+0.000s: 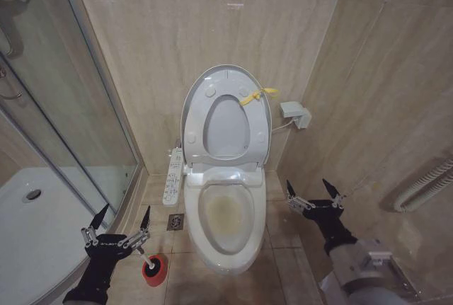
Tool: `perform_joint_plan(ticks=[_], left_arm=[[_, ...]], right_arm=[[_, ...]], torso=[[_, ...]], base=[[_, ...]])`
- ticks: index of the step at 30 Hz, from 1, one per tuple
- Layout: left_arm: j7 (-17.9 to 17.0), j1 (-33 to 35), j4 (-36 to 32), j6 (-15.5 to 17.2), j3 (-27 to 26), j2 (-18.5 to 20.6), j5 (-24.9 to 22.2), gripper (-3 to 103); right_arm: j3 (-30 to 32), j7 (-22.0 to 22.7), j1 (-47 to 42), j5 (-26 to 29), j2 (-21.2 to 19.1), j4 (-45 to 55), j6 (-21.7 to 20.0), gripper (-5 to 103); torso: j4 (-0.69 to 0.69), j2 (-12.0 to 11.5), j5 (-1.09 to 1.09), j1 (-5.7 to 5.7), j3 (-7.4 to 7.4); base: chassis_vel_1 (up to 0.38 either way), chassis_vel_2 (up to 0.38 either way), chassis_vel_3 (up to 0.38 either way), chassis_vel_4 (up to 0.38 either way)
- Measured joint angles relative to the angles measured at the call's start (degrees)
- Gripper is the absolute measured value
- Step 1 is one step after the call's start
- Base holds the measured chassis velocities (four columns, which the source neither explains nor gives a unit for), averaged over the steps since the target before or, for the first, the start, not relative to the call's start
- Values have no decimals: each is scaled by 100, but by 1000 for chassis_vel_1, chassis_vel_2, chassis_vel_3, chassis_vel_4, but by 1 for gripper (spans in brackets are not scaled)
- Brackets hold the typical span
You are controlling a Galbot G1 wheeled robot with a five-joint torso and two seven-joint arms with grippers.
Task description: Open the toilet lid, clean the toilet bowl with a toilet brush, close the toilet lid, and flush.
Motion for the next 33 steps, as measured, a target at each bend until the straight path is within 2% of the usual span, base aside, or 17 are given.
perform_joint_plan(ticks=[4,11,13,14,16,17,19,25,33], left_arm=[[0,0,0,0,0,0,0,100],[0,0,0,0,0,0,0,100],[0,0,0,0,0,0,0,100],[0,0,0,0,0,0,0,100],[0,0,0,0,1,0,0,100],[0,0,0,0,0,0,0,100],[0,-1,0,0,0,0,0,100],[0,0,0,0,0,0,0,100],[0,0,0,0,0,0,0,100]], right_arm=[[108,4,155,202,-167,1,-349,100],[115,6,174,234,-176,4,-370,100],[93,6,368,456,-176,-88,-192,100],[50,3,611,705,-163,-220,86,100],[32,3,727,812,-157,-282,212,100],[-4,-3,923,1010,-151,-375,426,100],[-9,-28,995,1085,-226,-362,437,100],[-29,-37,1194,1095,-286,-507,416,100],[-146,69,2343,1202,-516,-1534,402,100]], torso=[[1,0,0,0,0],[-1,0,-1,0,0],[-4,0,-2,0,0],[-2,0,-2,0,0],[2,0,-1,0,0],[6,0,2,0,0],[2,0,-4,1,0],[-1,0,-2,0,0],[1,0,-1,0,0]], base=[[0,0,0,0],[0,0,0,0],[0,0,0,0],[0,0,0,0],[0,0,0,0],[0,0,0,0],[0,0,0,0],[0,0,0,0],[0,0,0,0]])
